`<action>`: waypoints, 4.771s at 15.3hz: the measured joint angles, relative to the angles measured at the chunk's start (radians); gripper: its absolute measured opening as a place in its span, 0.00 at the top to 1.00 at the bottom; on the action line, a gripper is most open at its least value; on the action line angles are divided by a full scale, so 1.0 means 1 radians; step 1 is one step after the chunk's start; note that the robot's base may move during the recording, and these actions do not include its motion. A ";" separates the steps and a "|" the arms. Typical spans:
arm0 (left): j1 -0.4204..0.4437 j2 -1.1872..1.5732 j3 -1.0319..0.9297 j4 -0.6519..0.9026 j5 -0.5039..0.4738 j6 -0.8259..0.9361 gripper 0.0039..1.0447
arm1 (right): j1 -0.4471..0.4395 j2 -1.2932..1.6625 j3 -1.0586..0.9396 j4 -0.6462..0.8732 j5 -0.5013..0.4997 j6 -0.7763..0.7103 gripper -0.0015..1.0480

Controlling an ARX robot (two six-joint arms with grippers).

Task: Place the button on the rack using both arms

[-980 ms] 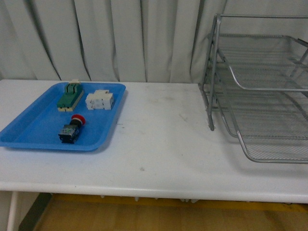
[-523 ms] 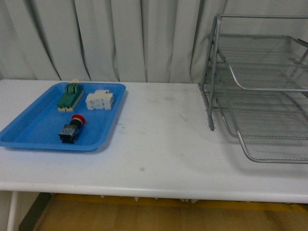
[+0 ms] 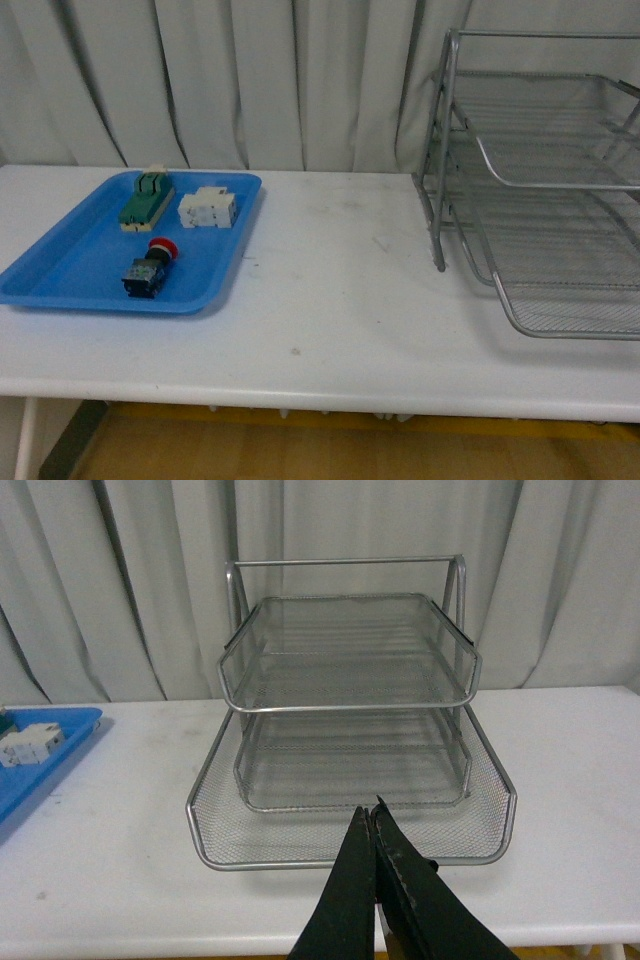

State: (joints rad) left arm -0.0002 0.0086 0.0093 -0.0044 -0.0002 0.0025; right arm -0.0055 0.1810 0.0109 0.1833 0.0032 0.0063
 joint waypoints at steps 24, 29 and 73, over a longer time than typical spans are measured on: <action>0.016 2.143 1.281 0.030 0.103 0.058 0.06 | 0.000 -0.177 0.001 -0.187 -0.004 -0.003 0.06; 0.008 2.392 1.550 -0.068 0.069 0.058 0.10 | 0.000 -0.177 0.001 -0.187 -0.003 -0.003 0.06; -0.520 1.839 1.033 0.153 0.152 0.296 0.67 | 0.005 -0.177 0.001 -0.187 -0.001 -0.003 0.06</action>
State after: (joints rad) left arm -0.5205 1.8481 1.0428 0.1490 0.1520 0.2981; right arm -0.0002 0.0036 0.0116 -0.0040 0.0025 0.0029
